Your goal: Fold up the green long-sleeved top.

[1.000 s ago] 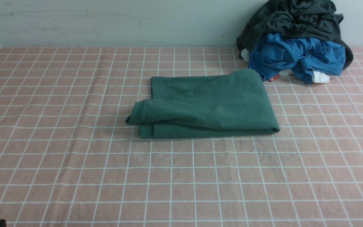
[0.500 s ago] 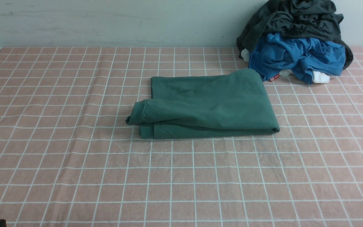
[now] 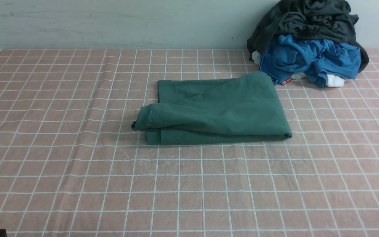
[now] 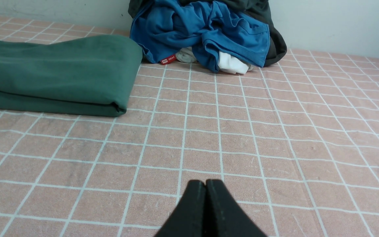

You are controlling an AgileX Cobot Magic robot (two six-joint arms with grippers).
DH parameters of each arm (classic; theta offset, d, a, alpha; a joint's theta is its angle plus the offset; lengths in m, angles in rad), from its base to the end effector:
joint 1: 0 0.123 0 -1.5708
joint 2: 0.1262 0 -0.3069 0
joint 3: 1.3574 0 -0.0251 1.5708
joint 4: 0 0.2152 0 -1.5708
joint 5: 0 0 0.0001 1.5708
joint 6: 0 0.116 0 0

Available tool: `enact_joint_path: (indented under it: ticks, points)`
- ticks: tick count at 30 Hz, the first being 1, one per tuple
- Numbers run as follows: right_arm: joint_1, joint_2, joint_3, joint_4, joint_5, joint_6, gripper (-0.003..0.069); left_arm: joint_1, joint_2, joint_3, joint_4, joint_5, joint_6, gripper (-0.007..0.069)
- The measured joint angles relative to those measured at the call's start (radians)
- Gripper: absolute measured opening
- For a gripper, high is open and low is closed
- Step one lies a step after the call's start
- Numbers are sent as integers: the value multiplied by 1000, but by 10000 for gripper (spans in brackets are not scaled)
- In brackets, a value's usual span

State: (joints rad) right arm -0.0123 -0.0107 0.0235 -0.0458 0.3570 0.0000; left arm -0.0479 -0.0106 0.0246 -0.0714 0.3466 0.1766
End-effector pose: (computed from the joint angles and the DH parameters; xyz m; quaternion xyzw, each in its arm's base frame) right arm 0.0192 -0.0021 0.1670 -0.0074 0.7995 -0.0230 0.6002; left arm 0.0194 -0.0038 0.1679 0.0699 0.7935 0.0089 0.6044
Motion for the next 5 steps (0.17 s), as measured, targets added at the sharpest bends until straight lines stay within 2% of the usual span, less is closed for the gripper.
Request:
enact_joint_path:
  ticks: [5]
  points:
    - [0,0,0,0,0,0,-14,0,0,0,0,0,0,-3]
